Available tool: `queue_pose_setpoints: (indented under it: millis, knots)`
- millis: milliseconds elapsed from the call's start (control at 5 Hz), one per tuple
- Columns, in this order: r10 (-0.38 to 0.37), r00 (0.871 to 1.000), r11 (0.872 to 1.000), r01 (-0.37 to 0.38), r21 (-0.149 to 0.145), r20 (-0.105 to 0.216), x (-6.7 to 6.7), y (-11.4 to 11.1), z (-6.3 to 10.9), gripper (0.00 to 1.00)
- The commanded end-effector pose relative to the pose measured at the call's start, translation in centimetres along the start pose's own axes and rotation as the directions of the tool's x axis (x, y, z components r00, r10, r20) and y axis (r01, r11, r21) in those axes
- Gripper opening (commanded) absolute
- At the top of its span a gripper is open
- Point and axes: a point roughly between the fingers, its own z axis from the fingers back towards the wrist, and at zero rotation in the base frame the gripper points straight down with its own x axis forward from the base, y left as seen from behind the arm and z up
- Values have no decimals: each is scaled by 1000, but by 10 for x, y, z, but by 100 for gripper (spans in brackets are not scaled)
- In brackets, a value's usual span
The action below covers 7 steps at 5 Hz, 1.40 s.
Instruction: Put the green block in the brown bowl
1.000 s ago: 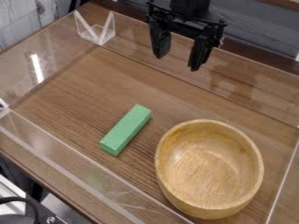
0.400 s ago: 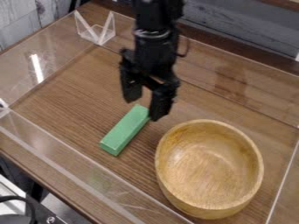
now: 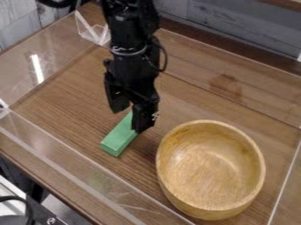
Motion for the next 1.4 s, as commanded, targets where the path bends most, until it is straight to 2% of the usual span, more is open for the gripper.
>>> queue_pose_setpoints:
  millis: [0, 600, 1200]
  knots:
    - [-13, 998, 1000, 11, 26, 65, 3, 5, 6, 100]
    - [-45, 995, 999, 43, 23, 92, 3, 10, -13, 100]
    - [-42, 993, 999, 41, 17, 106, 4, 14, -28, 100]
